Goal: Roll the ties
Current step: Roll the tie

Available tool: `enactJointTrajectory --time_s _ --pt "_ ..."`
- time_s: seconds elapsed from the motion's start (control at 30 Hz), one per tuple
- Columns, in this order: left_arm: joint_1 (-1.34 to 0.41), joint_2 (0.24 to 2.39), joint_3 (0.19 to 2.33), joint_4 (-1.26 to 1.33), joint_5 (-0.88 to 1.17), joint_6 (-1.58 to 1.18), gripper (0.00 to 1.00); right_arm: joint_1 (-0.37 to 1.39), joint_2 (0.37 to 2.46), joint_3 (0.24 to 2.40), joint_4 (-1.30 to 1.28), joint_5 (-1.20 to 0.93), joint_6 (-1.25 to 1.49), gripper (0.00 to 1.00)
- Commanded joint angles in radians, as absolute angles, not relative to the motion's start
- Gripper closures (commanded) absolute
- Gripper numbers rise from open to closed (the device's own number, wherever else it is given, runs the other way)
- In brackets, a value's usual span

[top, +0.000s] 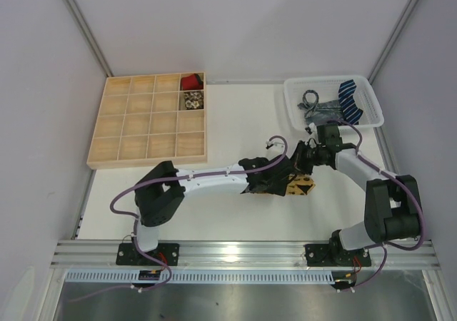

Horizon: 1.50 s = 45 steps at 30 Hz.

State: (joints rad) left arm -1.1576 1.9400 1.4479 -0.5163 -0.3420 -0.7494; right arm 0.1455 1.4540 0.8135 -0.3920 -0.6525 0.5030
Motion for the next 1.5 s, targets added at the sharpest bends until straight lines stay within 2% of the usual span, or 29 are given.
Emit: enactJointTrajectory --time_s 0.0,0.43,0.57,0.7,0.83,1.17,1.47 --pt "-1.147 1.842 1.398 -0.391 -0.319 -0.726 0.28 0.187 1.471 0.844 -0.407 -0.75 0.475 1.0" --pt "-1.132 1.697 1.312 -0.324 -0.314 -0.692 0.27 0.258 1.535 0.838 -0.35 -0.756 0.5 1.0" --pt "-1.046 1.58 1.229 -0.311 -0.267 -0.689 0.27 0.258 1.562 0.815 -0.33 -0.746 0.499 1.0" --pt "-0.93 1.52 1.178 -0.296 -0.128 -0.657 0.3 0.253 1.566 0.799 -0.327 -0.709 0.486 1.0" --pt "-0.848 1.604 1.238 -0.336 -0.029 -0.604 0.33 0.253 1.575 0.801 -0.356 -0.667 0.465 1.0" --pt "-0.822 1.873 1.41 -0.357 0.09 -0.575 0.37 0.279 1.511 0.833 -0.423 -0.604 0.439 1.0" --pt "-0.801 1.937 1.466 -0.367 0.101 -0.568 0.39 0.392 1.353 0.807 -0.407 -0.41 0.518 1.0"
